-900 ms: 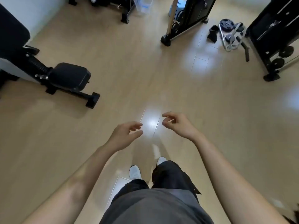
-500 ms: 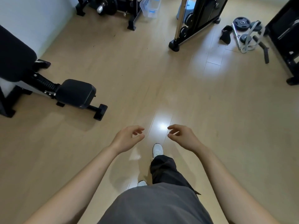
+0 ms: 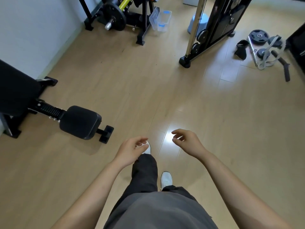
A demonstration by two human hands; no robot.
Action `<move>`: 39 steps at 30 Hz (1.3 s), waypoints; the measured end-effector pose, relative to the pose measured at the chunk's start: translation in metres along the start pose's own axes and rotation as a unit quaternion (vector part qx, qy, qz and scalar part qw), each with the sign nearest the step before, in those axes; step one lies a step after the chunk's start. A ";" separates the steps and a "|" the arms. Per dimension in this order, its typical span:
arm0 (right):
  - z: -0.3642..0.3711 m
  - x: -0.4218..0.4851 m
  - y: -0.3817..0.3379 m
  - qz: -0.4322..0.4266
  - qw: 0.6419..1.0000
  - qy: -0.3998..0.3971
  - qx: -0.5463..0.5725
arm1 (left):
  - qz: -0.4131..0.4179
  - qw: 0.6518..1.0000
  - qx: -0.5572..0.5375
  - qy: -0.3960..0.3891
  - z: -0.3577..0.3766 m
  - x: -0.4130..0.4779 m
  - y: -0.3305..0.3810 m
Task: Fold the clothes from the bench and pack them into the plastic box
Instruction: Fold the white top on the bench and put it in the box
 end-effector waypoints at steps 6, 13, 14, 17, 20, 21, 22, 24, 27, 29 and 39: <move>0.004 0.083 -0.056 0.019 1.000 0.000 -0.022 | 0.010 1.000 -0.008 -0.019 -0.060 0.090 -0.010; 0.000 0.175 -0.128 0.010 0.999 0.008 -0.039 | 0.040 0.999 0.018 -0.030 -0.141 0.190 -0.009; -0.002 0.186 -0.135 0.011 0.999 0.012 -0.033 | 0.044 0.998 0.023 -0.032 -0.153 0.203 -0.007; -0.009 0.220 -0.149 0.017 1.000 0.017 -0.004 | 0.046 0.998 0.025 -0.024 -0.189 0.247 -0.003; -0.019 0.263 -0.158 0.020 0.999 0.025 0.010 | 0.042 0.999 0.023 -0.014 -0.223 0.295 0.004; -0.022 0.279 -0.161 0.020 0.999 0.026 0.015 | 0.039 0.999 0.025 -0.012 -0.233 0.311 0.006; -0.027 0.295 -0.165 0.020 0.999 0.027 0.023 | 0.035 0.999 0.029 -0.011 -0.242 0.327 0.009; -0.039 0.332 -0.175 0.017 0.999 0.030 0.042 | 0.033 0.998 0.041 -0.017 -0.258 0.360 0.017; -0.060 0.387 -0.193 0.013 0.998 0.027 0.046 | 0.030 0.998 0.050 -0.028 -0.282 0.405 0.031; -0.073 0.422 -0.205 0.017 0.999 0.016 0.044 | 0.031 0.998 0.048 -0.026 -0.299 0.434 0.038; -0.136 0.592 -0.282 -0.005 1.000 -0.011 -0.024 | -0.007 1.000 0.021 -0.006 -0.377 0.566 0.055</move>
Point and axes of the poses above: each hand's wrist, its own x-axis towards the middle knuckle, its own z-axis out of the palm, y = z × x, the point moved 5 cm from there along x, towards the middle knuckle, and after that the axes turned 10 degrees about x, right-handed, at the moved point
